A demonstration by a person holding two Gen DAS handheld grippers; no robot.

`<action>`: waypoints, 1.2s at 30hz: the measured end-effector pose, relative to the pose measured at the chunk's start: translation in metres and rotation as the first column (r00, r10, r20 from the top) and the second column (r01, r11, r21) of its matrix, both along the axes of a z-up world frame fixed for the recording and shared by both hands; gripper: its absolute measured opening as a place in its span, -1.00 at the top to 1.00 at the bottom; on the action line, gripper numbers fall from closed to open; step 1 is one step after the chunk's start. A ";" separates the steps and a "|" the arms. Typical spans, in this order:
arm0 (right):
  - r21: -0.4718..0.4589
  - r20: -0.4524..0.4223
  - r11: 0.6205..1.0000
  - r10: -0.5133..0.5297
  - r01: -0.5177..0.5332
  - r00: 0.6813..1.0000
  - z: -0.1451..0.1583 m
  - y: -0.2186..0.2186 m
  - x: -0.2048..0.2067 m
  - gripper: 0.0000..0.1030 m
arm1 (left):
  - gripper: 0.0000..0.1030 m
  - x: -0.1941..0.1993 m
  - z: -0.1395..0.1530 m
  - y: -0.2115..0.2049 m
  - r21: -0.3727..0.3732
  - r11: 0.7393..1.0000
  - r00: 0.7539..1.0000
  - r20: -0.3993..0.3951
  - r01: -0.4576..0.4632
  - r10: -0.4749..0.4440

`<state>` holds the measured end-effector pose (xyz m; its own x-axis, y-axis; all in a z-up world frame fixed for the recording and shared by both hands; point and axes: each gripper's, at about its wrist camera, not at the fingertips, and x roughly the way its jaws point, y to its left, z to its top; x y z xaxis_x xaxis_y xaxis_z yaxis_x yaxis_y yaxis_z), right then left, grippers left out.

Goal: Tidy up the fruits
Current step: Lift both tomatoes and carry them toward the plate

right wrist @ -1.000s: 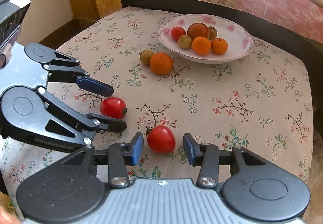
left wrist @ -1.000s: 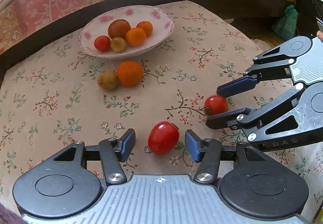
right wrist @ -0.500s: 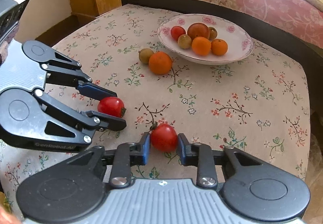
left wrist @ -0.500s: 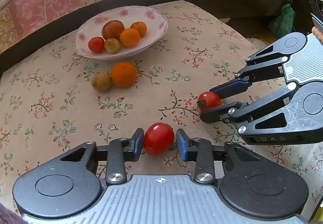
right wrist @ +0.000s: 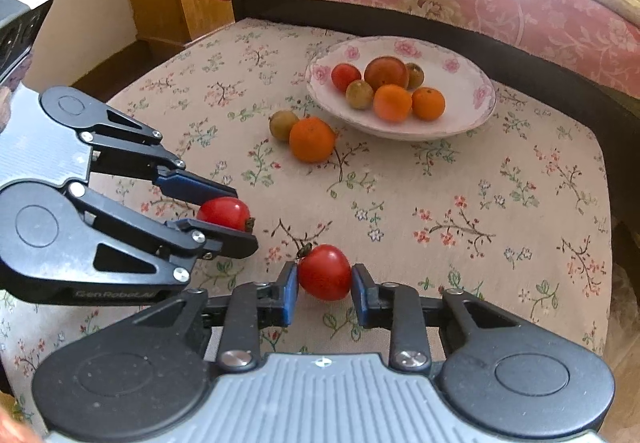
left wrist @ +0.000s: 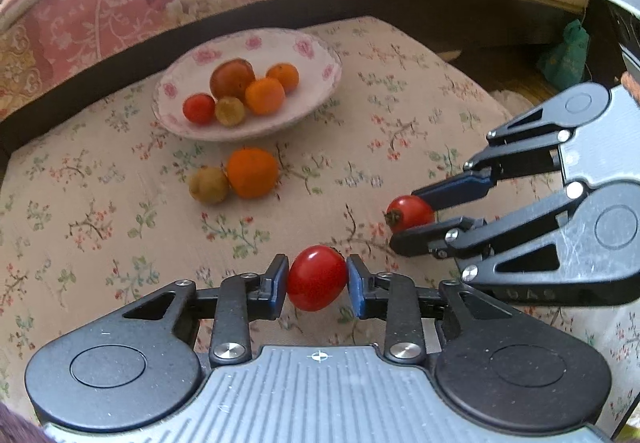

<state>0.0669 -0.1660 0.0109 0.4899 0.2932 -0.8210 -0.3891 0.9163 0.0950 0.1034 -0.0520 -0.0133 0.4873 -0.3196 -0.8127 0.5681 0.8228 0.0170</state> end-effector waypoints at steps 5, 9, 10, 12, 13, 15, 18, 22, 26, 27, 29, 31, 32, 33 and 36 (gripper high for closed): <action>0.017 0.018 1.000 -0.023 0.022 1.000 0.007 -0.004 0.007 0.37 | 0.24 0.009 0.006 -0.002 -0.014 1.000 0.999 0.025 -0.022 0.022; 0.022 0.034 0.999 -0.039 0.038 0.999 0.013 -0.005 0.012 0.37 | 0.24 0.014 0.010 -0.005 -0.021 0.999 0.998 0.045 -0.037 0.038; 0.023 0.038 0.999 -0.041 0.040 0.998 0.014 -0.005 0.013 0.37 | 0.24 0.014 0.012 -0.004 -0.024 0.999 0.998 0.048 -0.042 0.043; 0.029 0.049 0.999 -0.048 0.046 0.998 0.018 -0.005 0.016 0.37 | 0.24 0.016 0.015 -0.004 -0.030 0.998 0.997 0.056 -0.051 0.053; 0.030 0.054 0.998 -0.049 0.047 0.997 0.019 -0.005 0.017 0.37 | 0.24 0.017 0.016 -0.004 -0.031 0.998 0.996 0.062 -0.055 0.057; 0.035 0.063 0.998 -0.052 0.050 0.997 0.022 -0.005 0.019 0.37 | 0.24 0.019 0.019 -0.003 -0.035 0.997 0.996 0.069 -0.062 0.064; 0.034 0.077 0.998 -0.057 0.054 0.995 0.026 -0.004 0.021 0.37 | 0.24 0.022 0.022 -0.003 -0.039 0.997 0.994 0.078 -0.069 0.071; 0.038 0.080 0.997 -0.073 0.070 0.994 0.028 -0.006 0.026 0.37 | 0.24 0.026 0.024 -0.005 -0.044 0.996 0.993 0.086 -0.078 0.081; 0.039 0.086 0.995 -0.092 0.089 0.992 0.029 -0.010 0.032 0.37 | 0.24 0.034 0.027 -0.007 -0.055 0.995 0.992 0.094 -0.084 0.089; 0.040 0.088 0.995 -0.097 0.094 0.991 0.030 -0.011 0.033 0.37 | 0.24 0.035 0.028 -0.008 -0.056 0.995 0.991 0.097 -0.085 0.091; 0.039 0.095 0.994 -0.106 0.103 0.990 0.030 -0.013 0.036 0.37 | 0.24 0.039 0.029 -0.009 -0.061 0.994 0.990 0.103 -0.089 0.095; 0.043 0.097 0.993 -0.117 0.113 0.988 0.031 -0.015 0.040 0.37 | 0.24 0.044 0.031 -0.011 -0.064 0.994 0.989 0.109 -0.092 0.098; 0.045 0.098 0.992 -0.123 0.120 0.988 0.031 -0.016 0.042 0.37 | 0.24 0.047 0.032 -0.012 -0.064 0.994 0.989 0.113 -0.093 0.100; 0.046 0.098 0.991 -0.130 0.126 0.987 0.032 -0.017 0.045 0.37 | 0.24 0.050 0.033 -0.013 -0.064 0.993 0.988 0.116 -0.096 0.103; 0.049 0.108 0.989 -0.147 0.143 0.983 0.034 -0.021 0.053 0.37 | 0.24 0.057 0.035 -0.014 -0.072 0.991 0.986 0.120 -0.109 0.117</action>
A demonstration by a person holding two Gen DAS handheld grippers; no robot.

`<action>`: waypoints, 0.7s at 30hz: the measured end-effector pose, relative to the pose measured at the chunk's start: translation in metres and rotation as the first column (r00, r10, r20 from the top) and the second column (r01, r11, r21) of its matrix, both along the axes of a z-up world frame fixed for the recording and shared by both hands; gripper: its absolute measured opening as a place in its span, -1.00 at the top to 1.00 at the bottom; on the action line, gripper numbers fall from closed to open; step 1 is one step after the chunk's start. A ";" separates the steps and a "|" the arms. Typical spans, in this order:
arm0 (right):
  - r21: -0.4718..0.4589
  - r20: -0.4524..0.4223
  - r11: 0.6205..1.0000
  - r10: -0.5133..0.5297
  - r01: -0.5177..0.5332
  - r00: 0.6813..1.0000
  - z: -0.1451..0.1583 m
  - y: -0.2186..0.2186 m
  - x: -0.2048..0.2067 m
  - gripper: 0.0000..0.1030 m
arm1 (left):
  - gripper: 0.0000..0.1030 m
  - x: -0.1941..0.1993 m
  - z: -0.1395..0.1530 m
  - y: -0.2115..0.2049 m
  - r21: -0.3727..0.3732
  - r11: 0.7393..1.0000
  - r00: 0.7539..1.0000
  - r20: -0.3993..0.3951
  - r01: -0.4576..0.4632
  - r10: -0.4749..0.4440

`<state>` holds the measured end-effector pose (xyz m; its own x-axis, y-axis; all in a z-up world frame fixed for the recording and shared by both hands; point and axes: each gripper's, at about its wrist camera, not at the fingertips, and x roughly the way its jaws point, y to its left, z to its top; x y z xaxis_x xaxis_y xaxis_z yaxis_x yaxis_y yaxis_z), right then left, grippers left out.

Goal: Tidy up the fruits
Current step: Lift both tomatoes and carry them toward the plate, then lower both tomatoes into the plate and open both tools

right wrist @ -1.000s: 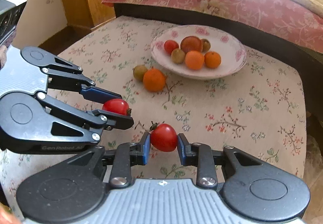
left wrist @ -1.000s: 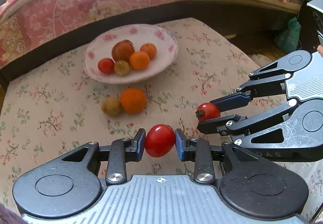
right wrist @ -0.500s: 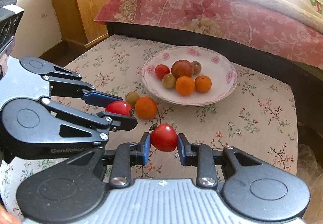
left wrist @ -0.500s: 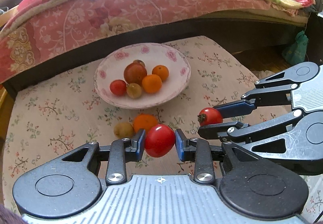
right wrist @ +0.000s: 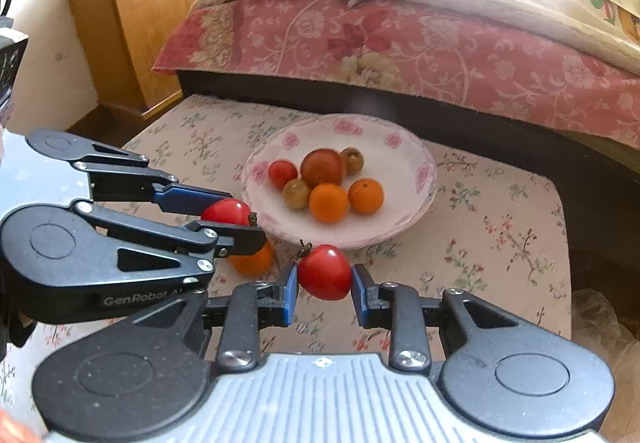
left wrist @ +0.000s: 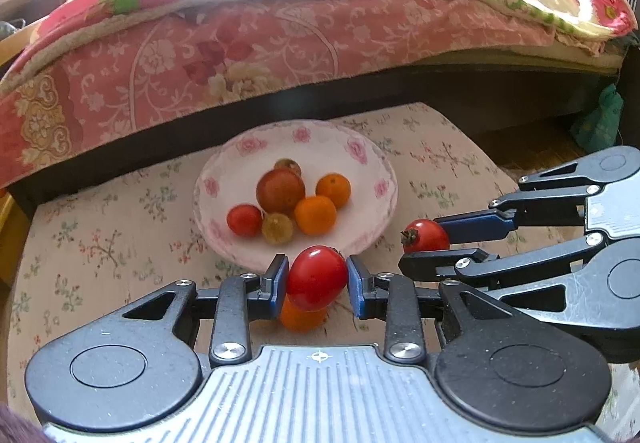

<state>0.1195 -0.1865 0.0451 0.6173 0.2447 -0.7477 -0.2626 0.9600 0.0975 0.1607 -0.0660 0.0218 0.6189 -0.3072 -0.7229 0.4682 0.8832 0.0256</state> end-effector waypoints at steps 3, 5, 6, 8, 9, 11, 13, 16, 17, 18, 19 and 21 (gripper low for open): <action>0.000 0.013 1.000 -0.011 0.011 1.000 0.003 -0.002 0.006 0.37 | 0.24 0.006 0.003 0.000 -0.004 1.000 1.000 0.006 -0.008 0.008; -0.002 0.017 1.000 -0.015 0.016 1.000 0.003 -0.003 0.009 0.37 | 0.24 0.009 0.003 0.000 -0.006 1.000 1.000 0.007 -0.014 0.014; -0.003 0.019 1.000 -0.017 0.017 1.000 0.004 -0.003 0.010 0.37 | 0.24 0.010 0.003 0.000 -0.007 1.000 1.000 0.007 -0.018 0.018; -0.006 0.022 1.000 -0.019 0.019 1.000 0.004 -0.003 0.013 0.37 | 0.25 0.013 0.003 0.000 -0.006 1.000 1.000 0.008 -0.023 0.023; -0.008 0.024 1.000 -0.020 0.020 1.000 0.004 -0.003 0.015 0.37 | 0.26 0.014 0.003 0.000 -0.005 1.000 1.000 0.009 -0.026 0.026; -0.014 0.030 1.000 -0.020 0.020 0.999 0.003 -0.002 0.017 0.37 | 0.26 0.016 0.003 0.000 -0.004 1.000 1.000 0.009 -0.029 0.029; -0.019 0.033 1.000 -0.019 0.020 0.999 0.002 -0.002 0.020 0.37 | 0.26 0.018 0.002 0.000 -0.002 0.999 0.999 0.007 -0.032 0.032; -0.023 0.030 1.000 -0.017 0.018 0.999 -0.001 -0.001 0.024 0.37 | 0.25 0.021 0.000 0.000 0.002 0.999 0.999 0.002 -0.036 0.036; -0.026 0.029 1.000 -0.017 0.018 0.999 -0.002 -0.001 0.025 0.37 | 0.25 0.022 -0.001 0.000 0.004 0.999 0.999 -0.001 -0.037 0.037; -0.027 0.027 0.999 -0.017 0.018 0.999 -0.002 -0.001 0.026 0.37 | 0.25 0.023 -0.002 0.000 0.005 0.999 0.999 -0.002 -0.037 0.037; -0.028 0.026 0.999 -0.017 0.018 1.000 -0.003 -0.001 0.027 0.37 | 0.25 0.024 -0.002 0.000 0.005 0.999 0.999 -0.003 -0.038 0.038; -0.029 0.024 0.999 -0.016 0.017 1.000 -0.004 -0.001 0.029 0.37 | 0.26 0.026 -0.003 0.000 0.005 0.999 0.999 -0.004 -0.040 0.040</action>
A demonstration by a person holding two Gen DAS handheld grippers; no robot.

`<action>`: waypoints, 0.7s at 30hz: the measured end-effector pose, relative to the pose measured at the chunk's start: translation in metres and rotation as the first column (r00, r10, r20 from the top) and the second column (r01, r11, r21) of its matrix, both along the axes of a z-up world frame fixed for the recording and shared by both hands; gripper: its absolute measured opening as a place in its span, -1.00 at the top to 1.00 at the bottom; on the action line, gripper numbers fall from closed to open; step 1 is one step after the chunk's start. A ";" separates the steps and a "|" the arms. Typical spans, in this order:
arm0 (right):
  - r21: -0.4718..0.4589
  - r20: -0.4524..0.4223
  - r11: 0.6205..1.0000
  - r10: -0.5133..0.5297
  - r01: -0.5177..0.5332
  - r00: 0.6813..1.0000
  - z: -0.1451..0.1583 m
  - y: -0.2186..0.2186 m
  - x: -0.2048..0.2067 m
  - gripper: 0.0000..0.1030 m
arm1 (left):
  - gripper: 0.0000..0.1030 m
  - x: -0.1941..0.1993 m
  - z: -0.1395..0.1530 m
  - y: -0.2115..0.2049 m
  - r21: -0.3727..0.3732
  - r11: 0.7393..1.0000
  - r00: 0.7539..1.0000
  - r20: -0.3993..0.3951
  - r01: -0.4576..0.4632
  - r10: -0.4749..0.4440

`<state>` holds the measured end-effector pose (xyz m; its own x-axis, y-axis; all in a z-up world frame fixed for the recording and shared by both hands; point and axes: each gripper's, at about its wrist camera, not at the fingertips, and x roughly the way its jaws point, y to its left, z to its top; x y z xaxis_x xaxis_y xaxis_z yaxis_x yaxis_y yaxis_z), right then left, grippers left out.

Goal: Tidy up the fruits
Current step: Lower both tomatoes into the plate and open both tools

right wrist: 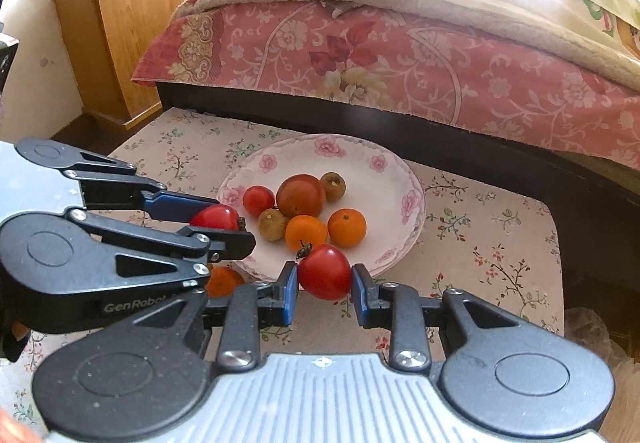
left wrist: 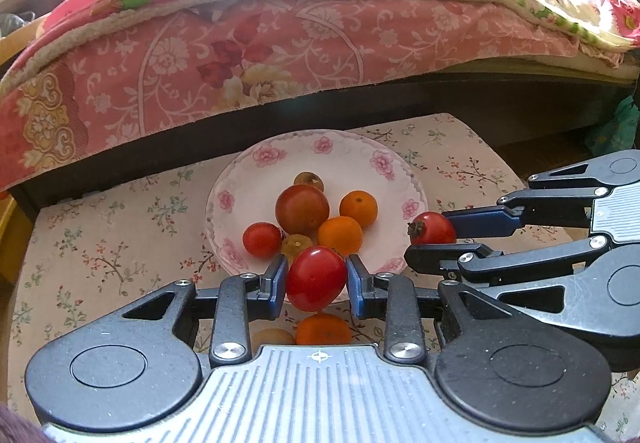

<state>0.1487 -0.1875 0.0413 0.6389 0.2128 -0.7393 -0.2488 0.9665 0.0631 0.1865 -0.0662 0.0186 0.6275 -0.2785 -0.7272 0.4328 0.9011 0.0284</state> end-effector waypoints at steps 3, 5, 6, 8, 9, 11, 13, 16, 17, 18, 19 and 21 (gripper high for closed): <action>-0.004 -0.001 1.000 -0.001 0.001 1.000 -0.001 0.000 0.002 0.37 | 0.26 0.002 -0.001 -0.001 0.003 1.000 1.000 0.000 -0.002 0.002; -0.008 0.000 1.000 -0.001 0.001 1.000 -0.001 0.000 0.003 0.37 | 0.26 0.003 -0.002 0.000 0.005 1.000 1.000 -0.001 -0.004 0.004; -0.010 0.000 1.000 -0.001 0.001 1.000 -0.002 0.001 0.004 0.37 | 0.26 0.004 -0.002 -0.001 0.005 1.000 1.000 -0.002 -0.005 0.005; -0.012 0.000 1.000 0.000 0.000 1.000 -0.003 0.001 0.005 0.37 | 0.26 0.004 -0.003 -0.001 0.009 1.000 1.000 -0.001 -0.006 0.006; -0.013 -0.001 1.000 0.000 0.000 1.000 -0.003 0.001 0.006 0.37 | 0.26 0.004 -0.003 -0.001 0.009 1.000 1.000 -0.003 -0.007 0.007; -0.014 -0.001 1.000 0.000 0.000 1.000 -0.004 0.001 0.006 0.37 | 0.26 0.005 -0.004 -0.001 0.010 1.000 1.000 -0.004 -0.008 0.008; -0.019 -0.002 1.000 0.001 -0.001 1.000 -0.005 0.002 0.007 0.37 | 0.26 0.006 -0.006 -0.001 0.011 1.000 1.000 -0.007 -0.008 0.008; -0.022 -0.003 1.000 0.002 -0.002 1.000 -0.007 0.002 0.009 0.37 | 0.26 0.008 -0.007 -0.001 0.013 1.000 1.000 -0.010 -0.012 0.013; -0.023 -0.004 1.000 0.003 -0.003 1.000 -0.007 0.002 0.010 0.37 | 0.26 0.009 -0.008 -0.001 0.014 1.000 1.000 -0.011 -0.014 0.014; -0.024 -0.004 1.000 0.004 -0.004 1.000 -0.008 0.002 0.010 0.37 | 0.26 0.009 -0.009 -0.001 0.015 1.000 1.000 -0.013 -0.015 0.015; -0.026 -0.004 1.000 0.005 -0.005 1.000 -0.008 0.002 0.011 0.37 | 0.26 0.010 -0.009 -0.001 0.015 1.000 1.000 -0.013 -0.015 0.016; -0.030 -0.005 1.000 0.006 -0.007 1.000 -0.009 0.003 0.012 0.37 | 0.26 0.011 -0.011 -0.001 0.018 1.000 1.000 -0.017 -0.015 0.015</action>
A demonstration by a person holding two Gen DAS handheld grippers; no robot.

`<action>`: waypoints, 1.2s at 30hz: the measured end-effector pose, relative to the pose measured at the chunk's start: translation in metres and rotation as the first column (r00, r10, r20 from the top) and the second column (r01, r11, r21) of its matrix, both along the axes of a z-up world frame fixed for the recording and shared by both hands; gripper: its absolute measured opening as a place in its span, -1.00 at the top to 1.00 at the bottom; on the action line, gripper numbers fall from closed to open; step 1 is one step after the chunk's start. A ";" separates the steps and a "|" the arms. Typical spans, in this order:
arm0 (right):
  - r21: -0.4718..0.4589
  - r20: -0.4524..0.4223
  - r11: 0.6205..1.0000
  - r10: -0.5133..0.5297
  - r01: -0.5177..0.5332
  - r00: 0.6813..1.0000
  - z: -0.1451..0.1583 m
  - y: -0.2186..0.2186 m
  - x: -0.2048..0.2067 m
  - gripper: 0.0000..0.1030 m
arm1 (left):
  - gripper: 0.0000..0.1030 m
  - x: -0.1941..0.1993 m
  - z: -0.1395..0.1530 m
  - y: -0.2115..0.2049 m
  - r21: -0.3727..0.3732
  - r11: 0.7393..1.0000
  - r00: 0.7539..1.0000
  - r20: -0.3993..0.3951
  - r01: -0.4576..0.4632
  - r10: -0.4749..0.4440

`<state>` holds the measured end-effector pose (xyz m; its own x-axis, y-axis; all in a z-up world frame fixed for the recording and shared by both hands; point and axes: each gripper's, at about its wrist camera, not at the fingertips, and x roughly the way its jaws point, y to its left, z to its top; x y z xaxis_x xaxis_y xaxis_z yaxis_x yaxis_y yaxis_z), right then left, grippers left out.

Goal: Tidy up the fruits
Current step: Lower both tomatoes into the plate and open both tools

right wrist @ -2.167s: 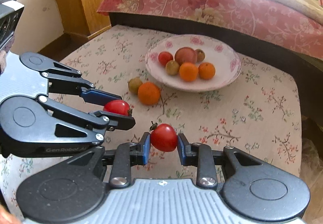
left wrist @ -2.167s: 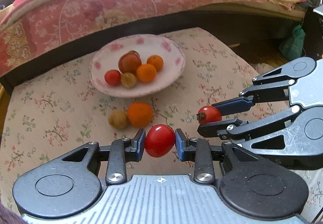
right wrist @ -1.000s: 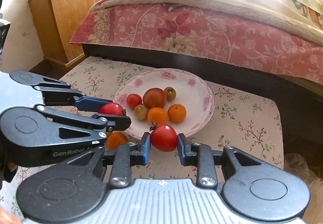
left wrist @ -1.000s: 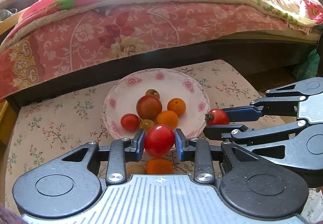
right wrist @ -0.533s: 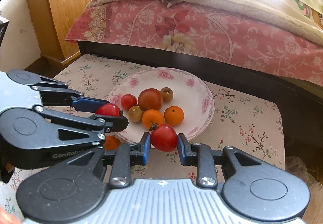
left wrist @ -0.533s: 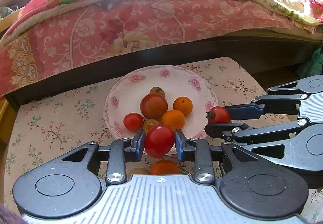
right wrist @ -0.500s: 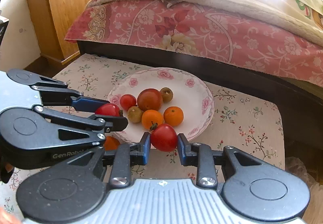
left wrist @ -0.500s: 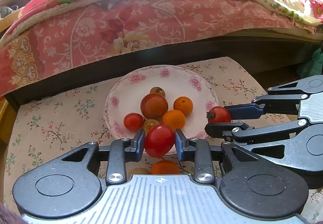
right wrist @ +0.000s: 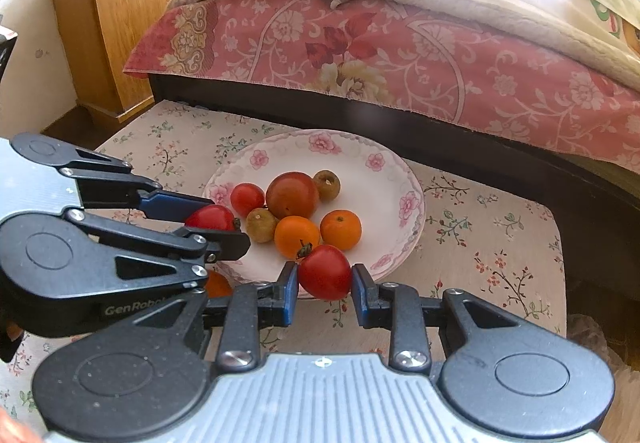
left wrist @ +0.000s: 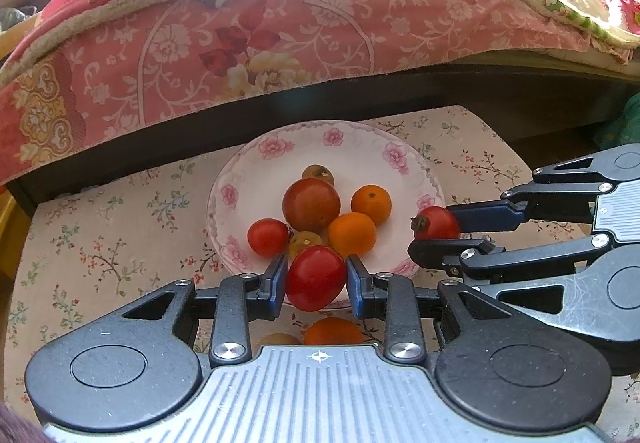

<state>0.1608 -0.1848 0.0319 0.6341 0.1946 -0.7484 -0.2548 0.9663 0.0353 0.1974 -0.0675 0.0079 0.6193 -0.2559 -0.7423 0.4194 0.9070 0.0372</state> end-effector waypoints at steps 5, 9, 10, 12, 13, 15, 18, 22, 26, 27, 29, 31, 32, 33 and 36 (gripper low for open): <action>-0.005 -0.008 1.000 0.003 -0.003 1.000 -0.003 0.000 0.003 0.37 | 0.26 0.002 -0.004 0.000 0.004 1.000 1.000 -0.008 -0.003 0.003; -0.011 -0.009 1.000 0.006 -0.006 1.000 -0.005 0.001 0.004 0.37 | 0.26 0.004 -0.007 0.000 0.005 1.000 1.000 -0.012 -0.007 0.007; -0.014 -0.008 1.000 0.007 -0.007 1.000 -0.005 0.002 0.004 0.37 | 0.26 0.004 -0.008 0.000 0.005 1.000 1.000 -0.012 -0.008 0.008; -0.016 -0.006 1.000 0.009 -0.009 1.000 -0.005 0.002 0.005 0.37 | 0.26 0.005 -0.008 0.000 0.002 1.000 1.000 -0.013 -0.012 0.012; -0.017 -0.005 1.000 0.009 -0.009 1.000 -0.005 0.002 0.006 0.37 | 0.26 0.006 -0.008 0.001 0.001 1.000 1.000 -0.014 -0.014 0.014; -0.021 -0.002 1.000 0.012 -0.012 1.000 -0.006 0.002 0.007 0.37 | 0.26 0.006 -0.009 0.001 0.000 1.000 1.000 -0.015 -0.016 0.016; -0.027 0.003 1.000 0.015 -0.015 1.000 -0.006 0.003 0.008 0.37 | 0.26 0.008 -0.010 0.002 -0.004 1.000 1.000 -0.018 -0.018 0.018; -0.032 0.006 0.999 0.021 -0.021 1.000 -0.007 0.003 0.011 0.37 | 0.26 0.011 -0.012 0.004 -0.006 1.000 0.999 -0.023 -0.025 0.025; -0.039 0.004 0.999 0.030 -0.030 1.000 -0.010 0.006 0.014 0.37 | 0.27 0.014 -0.015 0.006 -0.008 0.999 0.999 -0.029 -0.033 0.033; -0.039 0.004 0.999 0.030 -0.030 1.000 -0.012 0.006 0.016 0.37 | 0.27 0.015 -0.016 0.006 -0.010 0.999 0.999 -0.031 -0.035 0.034; -0.041 0.003 0.999 0.032 -0.032 0.999 -0.014 0.006 0.018 0.37 | 0.27 0.016 -0.016 0.005 -0.009 0.999 0.999 -0.032 -0.037 0.036; -0.044 0.003 0.998 0.035 -0.034 0.999 -0.015 0.006 0.019 0.37 | 0.28 0.018 -0.018 0.006 -0.009 0.999 0.999 -0.033 -0.037 0.036; -0.046 0.004 0.998 0.036 -0.036 0.999 -0.016 0.006 0.020 0.37 | 0.28 0.019 -0.018 0.006 -0.010 0.999 0.999 -0.034 -0.037 0.036; -0.047 0.004 0.998 0.037 -0.037 0.999 -0.017 0.006 0.021 0.37 | 0.28 0.020 -0.019 0.007 -0.010 0.999 0.999 -0.035 -0.038 0.038; -0.049 0.004 0.998 0.040 -0.040 0.999 -0.019 0.005 0.023 0.37 | 0.28 0.022 -0.021 0.007 -0.011 0.999 0.999 -0.036 -0.041 0.041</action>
<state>0.1840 -0.1797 0.0126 0.6306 0.1835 -0.7541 -0.2936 0.9558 -0.0129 0.2197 -0.0609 -0.0132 0.6021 -0.2397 -0.7616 0.3829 0.9237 0.0120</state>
